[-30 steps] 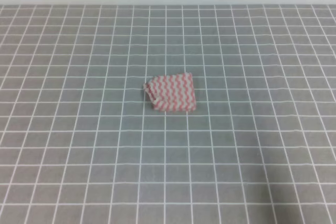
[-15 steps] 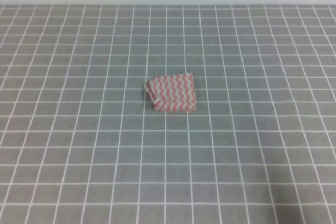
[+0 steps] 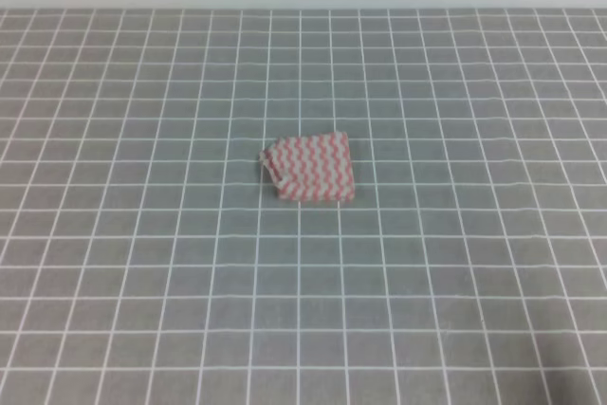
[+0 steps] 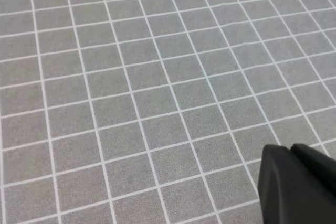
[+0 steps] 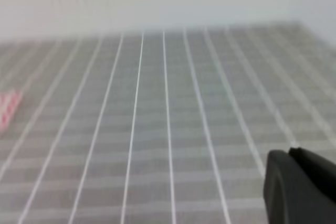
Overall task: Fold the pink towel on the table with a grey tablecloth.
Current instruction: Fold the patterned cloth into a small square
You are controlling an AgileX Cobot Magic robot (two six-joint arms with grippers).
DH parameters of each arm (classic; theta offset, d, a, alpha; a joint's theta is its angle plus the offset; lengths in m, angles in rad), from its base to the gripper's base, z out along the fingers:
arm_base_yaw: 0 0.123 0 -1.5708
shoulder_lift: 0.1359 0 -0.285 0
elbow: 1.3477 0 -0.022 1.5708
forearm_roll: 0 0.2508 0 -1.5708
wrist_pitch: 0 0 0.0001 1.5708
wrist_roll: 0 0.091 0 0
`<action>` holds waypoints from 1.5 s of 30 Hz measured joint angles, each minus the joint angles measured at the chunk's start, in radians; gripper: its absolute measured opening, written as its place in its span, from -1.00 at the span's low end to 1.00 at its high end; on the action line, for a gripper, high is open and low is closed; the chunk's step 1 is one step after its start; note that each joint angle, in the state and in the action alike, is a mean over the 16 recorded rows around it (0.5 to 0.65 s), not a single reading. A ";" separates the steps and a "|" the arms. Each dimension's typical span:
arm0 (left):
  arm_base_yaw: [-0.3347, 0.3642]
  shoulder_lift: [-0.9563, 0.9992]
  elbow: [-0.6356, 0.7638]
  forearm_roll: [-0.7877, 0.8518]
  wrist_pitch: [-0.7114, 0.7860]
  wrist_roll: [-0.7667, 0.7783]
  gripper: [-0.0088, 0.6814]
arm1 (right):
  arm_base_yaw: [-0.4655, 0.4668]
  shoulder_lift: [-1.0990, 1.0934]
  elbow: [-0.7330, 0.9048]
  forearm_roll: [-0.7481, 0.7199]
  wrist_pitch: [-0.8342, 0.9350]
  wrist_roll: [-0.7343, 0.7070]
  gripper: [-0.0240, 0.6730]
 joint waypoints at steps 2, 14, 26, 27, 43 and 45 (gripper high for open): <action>0.000 0.000 0.000 0.000 0.001 0.000 -0.98 | 0.000 0.002 -0.003 -0.011 0.019 0.006 -0.98; 0.000 0.001 0.000 0.001 0.006 0.000 -0.98 | 0.000 -0.001 0.003 -0.027 0.052 -0.007 -0.98; -0.001 -0.007 -0.001 0.000 0.010 -0.001 -0.98 | 0.000 -0.002 0.004 -0.023 0.050 -0.008 -0.98; -0.001 -0.008 -0.001 0.000 0.010 -0.001 -0.98 | 0.000 -0.001 0.003 -0.023 0.051 -0.008 -0.98; 0.027 -0.032 0.041 0.028 -0.351 0.001 -0.98 | 0.000 0.001 0.001 -0.023 0.045 -0.007 -0.98; 0.047 -0.045 0.077 0.031 -0.500 0.002 -0.98 | 0.000 0.001 0.001 -0.023 0.044 -0.007 -0.98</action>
